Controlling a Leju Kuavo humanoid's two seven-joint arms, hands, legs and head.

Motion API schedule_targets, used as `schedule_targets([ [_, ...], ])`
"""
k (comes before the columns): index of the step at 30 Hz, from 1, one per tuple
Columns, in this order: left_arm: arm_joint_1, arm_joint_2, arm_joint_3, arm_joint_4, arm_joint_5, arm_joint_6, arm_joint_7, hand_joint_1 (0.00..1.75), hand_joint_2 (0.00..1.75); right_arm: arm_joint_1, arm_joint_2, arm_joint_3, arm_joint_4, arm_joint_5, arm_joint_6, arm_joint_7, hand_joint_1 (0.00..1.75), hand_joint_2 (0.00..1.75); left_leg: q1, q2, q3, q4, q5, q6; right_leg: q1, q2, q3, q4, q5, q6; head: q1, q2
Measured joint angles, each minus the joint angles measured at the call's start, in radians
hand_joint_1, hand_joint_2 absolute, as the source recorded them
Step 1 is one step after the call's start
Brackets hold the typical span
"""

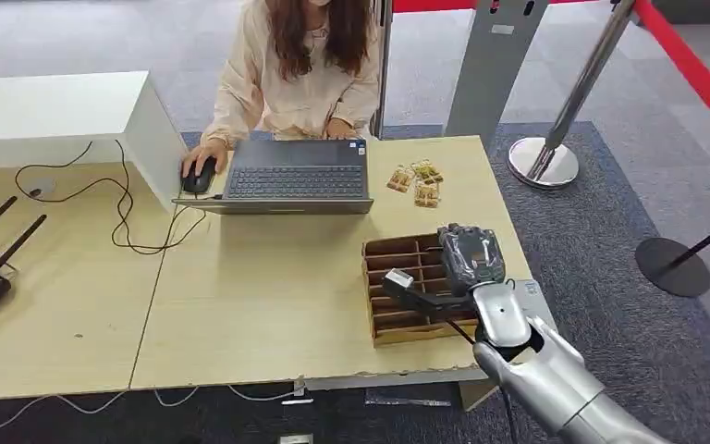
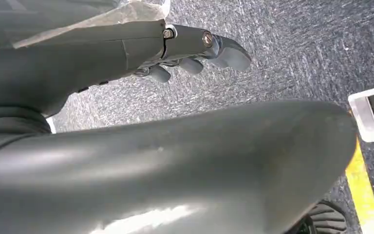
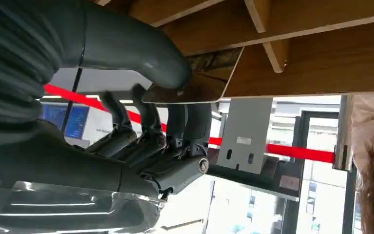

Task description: Pass the card to the sensor for recognition and then transmit it.

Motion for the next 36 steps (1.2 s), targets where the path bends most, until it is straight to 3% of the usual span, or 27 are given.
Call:
schedule_targets([
  [12,0.0,0.0,0.0,0.0,0.002,0.0,-0.005,0.0,0.0,-0.002,0.001,-0.001,0.011,-0.005,-0.026,0.0,1.75,1.75,0.0,0.0,0.0,0.0,0.0,0.0,0.0,0.0,0.0,0.0,0.0,0.0,0.0,0.0],
  [18,0.001,0.0,0.0,0.0,0.005,0.003,-0.006,0.0,0.0,0.0,0.001,-0.009,0.0,-0.039,-0.094,-0.003,1.75,1.75,0.0,0.0,0.0,0.0,0.0,0.0,0.0,0.0,0.0,0.0,0.0,0.0,0.0,0.0],
  [25,0.01,0.0,0.001,0.0,0.011,0.005,-0.01,0.0,0.0,0.0,-0.007,-0.034,-0.123,-0.039,-0.122,-0.002,1.75,1.75,0.0,0.0,0.001,0.0,0.0,0.0,0.0,0.0,0.0,0.0,0.0,0.0,0.0,0.0],
  [36,0.014,0.0,0.002,0.0,0.013,0.006,-0.011,0.0,0.0,0.008,-0.036,-0.063,-0.348,-0.012,-0.105,0.003,1.75,1.75,0.0,0.0,0.001,0.0,0.0,0.0,0.0,0.0,0.0,0.0,0.0,0.0,0.0,0.0],
])
